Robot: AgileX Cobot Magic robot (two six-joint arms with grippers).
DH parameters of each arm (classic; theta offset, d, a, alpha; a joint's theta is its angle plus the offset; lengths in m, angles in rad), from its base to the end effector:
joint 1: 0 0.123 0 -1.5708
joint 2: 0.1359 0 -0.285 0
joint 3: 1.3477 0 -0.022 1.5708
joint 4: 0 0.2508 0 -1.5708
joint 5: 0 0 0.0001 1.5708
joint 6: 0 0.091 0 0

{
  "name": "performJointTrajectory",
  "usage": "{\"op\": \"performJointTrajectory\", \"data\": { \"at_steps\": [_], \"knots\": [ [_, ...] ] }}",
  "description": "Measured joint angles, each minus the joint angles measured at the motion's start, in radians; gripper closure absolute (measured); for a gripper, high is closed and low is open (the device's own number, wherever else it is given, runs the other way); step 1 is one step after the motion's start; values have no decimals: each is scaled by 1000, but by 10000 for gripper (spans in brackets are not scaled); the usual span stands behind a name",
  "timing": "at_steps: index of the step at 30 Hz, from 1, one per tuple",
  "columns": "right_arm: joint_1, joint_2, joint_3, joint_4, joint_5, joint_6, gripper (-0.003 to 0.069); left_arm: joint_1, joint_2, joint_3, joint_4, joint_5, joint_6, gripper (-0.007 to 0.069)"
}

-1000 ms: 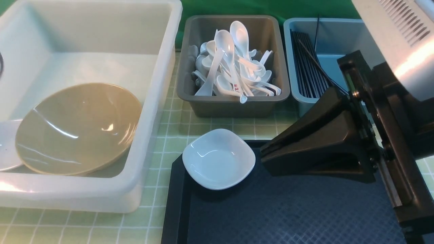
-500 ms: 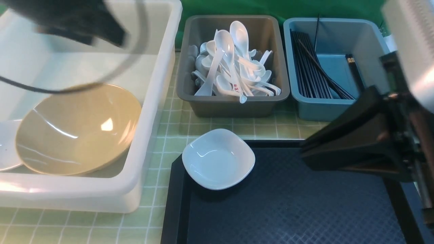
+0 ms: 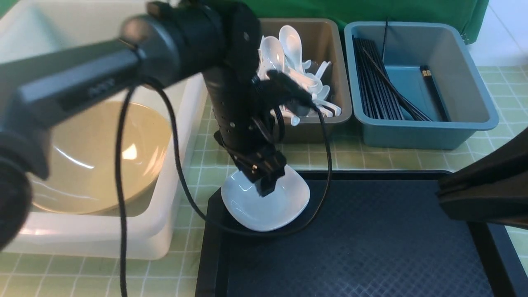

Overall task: On green table put chopsticks spoon bowls plates into blue grey white boxes.
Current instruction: 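Grasp the small white bowl on the black tray by its rim with the left gripper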

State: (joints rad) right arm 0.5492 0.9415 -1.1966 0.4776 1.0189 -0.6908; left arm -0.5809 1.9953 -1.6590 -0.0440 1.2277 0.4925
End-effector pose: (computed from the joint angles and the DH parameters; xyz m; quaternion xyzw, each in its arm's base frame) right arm 0.1195 0.1149 0.4300 -0.4889 0.7274 0.2049 0.4357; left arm 0.3394 -0.2273 0.2334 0.5051 0.8615 -0.0231 0.0460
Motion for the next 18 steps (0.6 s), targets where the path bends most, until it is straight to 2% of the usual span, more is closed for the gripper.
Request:
{"op": "performJointTrajectory", "data": {
  "at_steps": [11,18],
  "knots": [
    [0,-2,0,-2,23,9,580,25,42,0,44,-113,-140,154],
    [0,-2,0,-3,24,10,578,47,51,0,37,-142,-164,154]
  ]
}}
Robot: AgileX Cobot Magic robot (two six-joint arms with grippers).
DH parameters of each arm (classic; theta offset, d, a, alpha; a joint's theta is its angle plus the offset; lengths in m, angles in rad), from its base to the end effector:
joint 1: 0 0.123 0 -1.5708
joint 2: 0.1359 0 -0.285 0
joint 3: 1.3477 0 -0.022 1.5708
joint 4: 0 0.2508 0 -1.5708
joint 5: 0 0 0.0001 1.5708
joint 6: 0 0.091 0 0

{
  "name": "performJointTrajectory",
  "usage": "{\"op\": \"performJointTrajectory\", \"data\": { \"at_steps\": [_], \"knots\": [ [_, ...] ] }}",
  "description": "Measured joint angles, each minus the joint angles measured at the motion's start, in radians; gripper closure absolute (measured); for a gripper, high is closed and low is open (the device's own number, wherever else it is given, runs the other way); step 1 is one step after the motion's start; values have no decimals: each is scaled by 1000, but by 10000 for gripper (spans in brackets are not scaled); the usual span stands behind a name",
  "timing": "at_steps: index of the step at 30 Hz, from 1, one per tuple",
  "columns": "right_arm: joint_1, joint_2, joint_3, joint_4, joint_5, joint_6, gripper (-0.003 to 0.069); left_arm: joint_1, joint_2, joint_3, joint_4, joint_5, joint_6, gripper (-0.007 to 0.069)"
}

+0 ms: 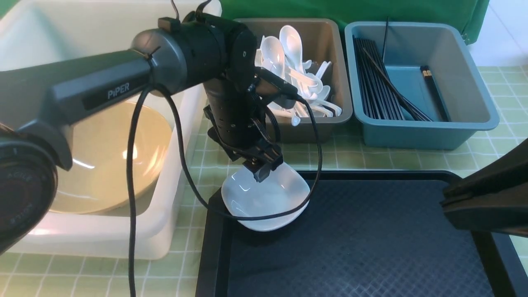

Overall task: On green table put chopsticks spoon bowls plates into blue grey white boxes.
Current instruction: 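Grasp the small white bowl on the black tray by its rim with the left gripper, then place the white bowl into the white bin with the other dishes with the left gripper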

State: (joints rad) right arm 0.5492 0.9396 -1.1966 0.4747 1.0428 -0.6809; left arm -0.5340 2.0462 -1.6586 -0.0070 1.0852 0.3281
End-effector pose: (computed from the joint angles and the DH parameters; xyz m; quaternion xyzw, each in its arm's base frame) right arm 0.1176 0.1141 0.4287 -0.4907 0.7320 0.2066 0.4251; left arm 0.3667 -0.2175 0.2137 0.4148 0.9052 -0.0127 0.0916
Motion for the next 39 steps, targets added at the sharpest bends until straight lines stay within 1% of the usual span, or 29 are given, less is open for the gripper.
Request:
{"op": "performJointTrajectory", "data": {
  "at_steps": [8,11,12,14,15,16,18,19,20,24,28,30,31,33,39],
  "knots": [
    [0,0,0,0,0,0,570,17,75,0,-22,13,2,156],
    [0,0,0,-1,0,0,569,19,85,0,-35,13,28,162],
    [0,0,0,-1,0,0,567,25,85,0,-55,13,56,216],
    [0,0,0,-1,0,0,566,27,85,0,-68,13,69,253],
    [0,0,0,-1,-1,0,562,28,85,0,-81,13,82,327],
    [0,0,0,-1,-1,0,562,28,85,0,-81,13,82,337],
    [0,0,0,-1,-1,0,559,28,84,-1,-98,13,87,482],
    [0,0,0,-1,-1,0,559,28,84,-1,-98,12,87,482],
    [0,0,0,-1,-1,0,559,28,80,-5,-106,11,89,538],
    [0,0,0,-1,-1,0,558,27,76,-7,-123,18,93,536],
    [0,0,0,-1,-2,0,558,26,79,-39,-104,60,73,541],
    [0,0,0,-1,-2,0,556,26,83,-75,-98,102,69,575],
    [0,0,0,-1,-2,0,556,26,84,-84,-98,107,68,577],
    [0,0,0,-1,-3,0,552,28,85,-152,-96,138,67,608],
    [0,0,0,-1,-4,0,549,33,21,-244,-113,138,66,609]
  ]
}}
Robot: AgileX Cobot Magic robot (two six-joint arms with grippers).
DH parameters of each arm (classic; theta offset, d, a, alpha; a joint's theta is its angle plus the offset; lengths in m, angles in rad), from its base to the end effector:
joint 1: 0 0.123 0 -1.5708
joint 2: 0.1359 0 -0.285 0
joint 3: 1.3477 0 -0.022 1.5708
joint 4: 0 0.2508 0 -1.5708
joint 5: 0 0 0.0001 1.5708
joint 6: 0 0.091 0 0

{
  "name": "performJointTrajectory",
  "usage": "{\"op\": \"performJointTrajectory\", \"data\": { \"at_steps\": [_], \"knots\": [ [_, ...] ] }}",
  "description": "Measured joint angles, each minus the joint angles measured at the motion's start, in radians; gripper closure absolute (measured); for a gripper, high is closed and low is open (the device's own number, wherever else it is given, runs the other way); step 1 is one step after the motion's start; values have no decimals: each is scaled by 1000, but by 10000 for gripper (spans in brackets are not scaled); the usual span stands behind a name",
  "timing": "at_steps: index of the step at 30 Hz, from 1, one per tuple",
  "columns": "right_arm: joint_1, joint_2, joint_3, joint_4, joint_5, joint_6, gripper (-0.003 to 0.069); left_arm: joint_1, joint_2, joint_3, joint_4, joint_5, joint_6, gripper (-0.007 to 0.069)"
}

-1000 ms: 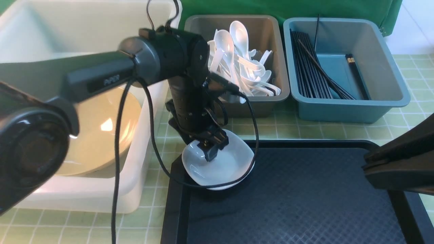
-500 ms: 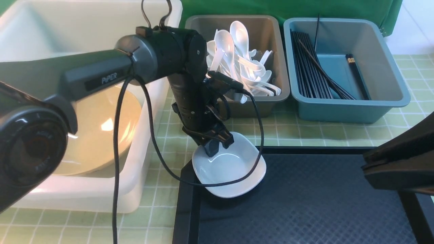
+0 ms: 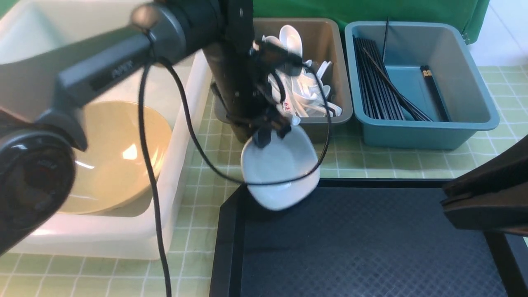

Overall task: On green table put chopsticks spoon bowls plates into blue grey white boxes.
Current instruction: 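Place the white bowl into the white bin with the other dishes with the left gripper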

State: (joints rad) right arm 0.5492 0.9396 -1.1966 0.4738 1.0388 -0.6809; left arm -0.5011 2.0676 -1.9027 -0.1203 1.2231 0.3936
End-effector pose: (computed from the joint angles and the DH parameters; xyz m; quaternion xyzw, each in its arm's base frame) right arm 0.1179 0.1141 0.4289 -0.4899 0.7317 0.2060 0.4269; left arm 0.3849 -0.2225 0.2682 0.4164 0.8973 -0.0659 0.1310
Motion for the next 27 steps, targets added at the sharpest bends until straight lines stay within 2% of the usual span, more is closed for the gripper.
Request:
{"op": "performJointTrajectory", "data": {
  "at_steps": [6,9,11,13,16,19,20,22,24,27],
  "knots": [
    [0,2,0,0,-21,0,543,79,-157,-6,-105,18,13,609],
    [0,15,0,1,-53,0,540,207,-267,33,-174,18,13,609],
    [0,32,0,1,-76,0,538,320,-341,90,-213,19,15,609],
    [0,50,0,5,-97,0,538,494,-427,184,-260,19,28,609],
    [0,76,0,21,-116,0,538,698,-494,285,-314,19,58,609],
    [0,105,0,61,-125,-22,533,1029,-538,418,-408,12,65,609],
    [0,106,0,68,-125,-25,533,1064,-539,429,-411,8,65,609],
    [0,120,0,101,-127,-49,530,1247,-539,483,-413,-52,64,609],
    [0,123,0,109,-128,-60,529,1310,-539,503,-399,-102,85,609],
    [0,126,0,118,-130,-67,528,1315,-536,514,-386,-165,108,609]
  ]
}}
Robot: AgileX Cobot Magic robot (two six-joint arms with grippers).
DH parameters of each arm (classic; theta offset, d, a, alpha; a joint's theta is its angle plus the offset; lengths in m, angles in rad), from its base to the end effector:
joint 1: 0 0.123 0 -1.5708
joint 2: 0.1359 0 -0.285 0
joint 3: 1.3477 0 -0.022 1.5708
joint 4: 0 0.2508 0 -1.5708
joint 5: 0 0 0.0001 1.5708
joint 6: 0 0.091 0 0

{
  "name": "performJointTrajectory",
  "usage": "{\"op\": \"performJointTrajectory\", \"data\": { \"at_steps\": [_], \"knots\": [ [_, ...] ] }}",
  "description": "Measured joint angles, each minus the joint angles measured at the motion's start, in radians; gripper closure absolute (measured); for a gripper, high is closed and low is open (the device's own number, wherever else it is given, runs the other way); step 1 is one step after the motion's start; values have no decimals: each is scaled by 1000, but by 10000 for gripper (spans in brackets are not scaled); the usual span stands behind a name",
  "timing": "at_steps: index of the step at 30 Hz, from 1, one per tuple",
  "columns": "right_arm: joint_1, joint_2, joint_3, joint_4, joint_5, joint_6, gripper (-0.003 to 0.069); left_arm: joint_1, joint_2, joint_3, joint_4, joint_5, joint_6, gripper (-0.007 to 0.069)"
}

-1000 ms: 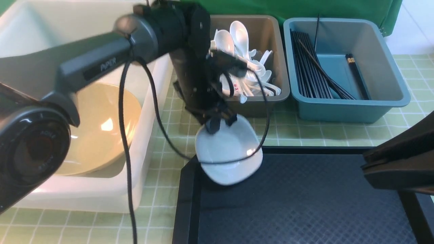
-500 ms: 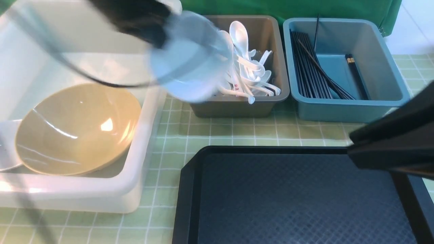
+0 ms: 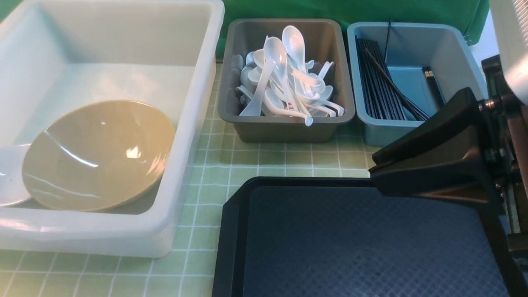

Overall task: On green table put chopsticks spoon bowls plates into blue grey white boxes.
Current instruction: 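Place the white bowl into the white bin with the other dishes with the left gripper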

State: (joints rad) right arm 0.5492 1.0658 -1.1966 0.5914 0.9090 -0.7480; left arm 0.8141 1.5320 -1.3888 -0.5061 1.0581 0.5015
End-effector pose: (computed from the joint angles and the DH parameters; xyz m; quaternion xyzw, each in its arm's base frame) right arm 0.1537 0.1410 0.4184 -0.4717 0.7285 0.2424 0.4336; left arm 0.2476 0.2062 0.3428 -0.2162 0.9206 -0.0562 0.3203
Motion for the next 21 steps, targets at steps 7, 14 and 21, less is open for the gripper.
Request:
{"op": "performJointTrajectory", "data": {
  "at_steps": [7,14,21],
  "knots": [
    [0,1,0,5,1,-7,519,-153,64,1,165,-60,-60,609],
    [0,1,0,6,1,-8,516,-265,128,1,398,-104,-206,609],
    [0,1,0,6,0,-8,510,-307,202,1,415,-111,-249,606]
  ]
}}
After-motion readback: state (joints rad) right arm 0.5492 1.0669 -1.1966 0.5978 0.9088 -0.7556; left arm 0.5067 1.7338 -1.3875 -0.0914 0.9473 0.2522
